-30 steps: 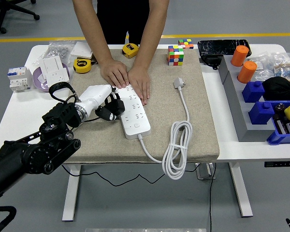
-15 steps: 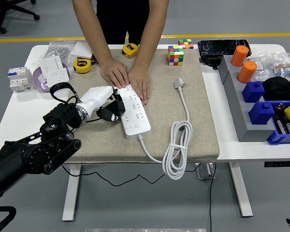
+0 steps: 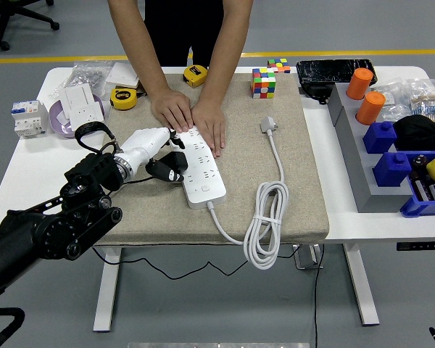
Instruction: Pick up the plug,place it near the board,insert it into the board,press the button
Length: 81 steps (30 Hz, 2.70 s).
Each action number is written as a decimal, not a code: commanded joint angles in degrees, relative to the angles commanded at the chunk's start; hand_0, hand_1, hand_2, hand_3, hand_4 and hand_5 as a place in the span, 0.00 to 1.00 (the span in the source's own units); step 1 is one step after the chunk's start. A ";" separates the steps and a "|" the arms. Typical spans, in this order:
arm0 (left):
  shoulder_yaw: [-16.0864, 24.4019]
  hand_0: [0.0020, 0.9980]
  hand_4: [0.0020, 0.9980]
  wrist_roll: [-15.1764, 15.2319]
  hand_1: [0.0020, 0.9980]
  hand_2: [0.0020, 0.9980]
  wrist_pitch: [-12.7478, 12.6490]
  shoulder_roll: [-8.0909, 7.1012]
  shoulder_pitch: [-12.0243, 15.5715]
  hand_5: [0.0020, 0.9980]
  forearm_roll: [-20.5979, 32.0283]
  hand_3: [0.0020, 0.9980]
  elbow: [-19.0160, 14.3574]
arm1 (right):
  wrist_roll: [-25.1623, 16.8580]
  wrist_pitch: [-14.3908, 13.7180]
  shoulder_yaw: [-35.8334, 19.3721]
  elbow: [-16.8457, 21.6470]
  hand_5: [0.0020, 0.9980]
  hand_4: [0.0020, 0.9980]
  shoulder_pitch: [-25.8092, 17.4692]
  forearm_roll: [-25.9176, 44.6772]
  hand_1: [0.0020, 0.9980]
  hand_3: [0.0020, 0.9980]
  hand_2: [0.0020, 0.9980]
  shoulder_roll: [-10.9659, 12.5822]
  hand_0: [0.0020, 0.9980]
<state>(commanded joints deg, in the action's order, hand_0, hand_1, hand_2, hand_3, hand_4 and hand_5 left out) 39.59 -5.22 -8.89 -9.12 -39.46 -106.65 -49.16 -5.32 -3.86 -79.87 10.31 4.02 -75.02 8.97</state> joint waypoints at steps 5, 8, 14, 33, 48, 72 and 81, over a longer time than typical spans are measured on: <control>0.16 0.65 1.00 -0.15 0.72 0.76 -0.08 0.26 -0.27 0.19 -0.18 0.64 0.29 | 0.02 0.00 0.00 0.00 1.00 1.00 0.08 -0.01 0.84 0.79 0.78 -0.02 0.96; 0.15 0.65 1.00 -0.18 0.72 0.76 -0.03 0.36 -0.48 0.19 -0.13 0.64 0.49 | -0.01 0.00 0.06 0.00 1.00 1.00 0.16 0.11 0.84 0.79 0.78 -0.03 0.96; 0.02 0.65 1.00 -0.22 0.72 0.76 -0.12 0.47 -0.59 0.19 -0.09 0.65 0.64 | 0.09 -0.06 -0.38 0.00 1.00 1.00 0.08 -0.21 0.84 0.79 0.78 -0.02 0.96; 2.77 0.72 1.00 -0.15 0.78 0.81 3.40 -0.84 0.73 0.46 2.23 0.76 -3.91 | 0.02 0.01 -0.15 0.00 1.00 1.00 -0.09 -0.11 0.84 0.78 0.78 -0.09 0.96; 26.27 0.90 1.00 -3.36 0.99 0.97 -6.12 3.20 17.93 1.00 10.27 0.97 -24.79 | -0.13 0.04 -0.84 0.00 1.00 1.00 -0.64 -0.87 0.84 0.79 0.78 -0.38 0.96; 20.91 1.00 1.00 -12.48 1.00 1.00 -1.57 1.54 34.81 1.00 7.57 0.99 -36.92 | -0.30 0.22 -0.80 0.00 1.00 1.00 -0.53 -0.10 0.84 0.78 0.78 -0.72 0.96; 20.48 1.00 1.00 -11.93 1.00 1.00 -1.77 1.84 33.50 1.00 6.32 1.00 -34.87 | -0.14 0.18 -1.35 0.00 1.00 1.00 -0.65 -0.63 0.84 0.79 0.78 -0.69 0.95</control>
<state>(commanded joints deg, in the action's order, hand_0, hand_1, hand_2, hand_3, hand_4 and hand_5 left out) 60.07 -17.15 -10.67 -7.29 -5.95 -100.34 -84.03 -5.46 -3.68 -81.23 10.31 3.38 -75.65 8.28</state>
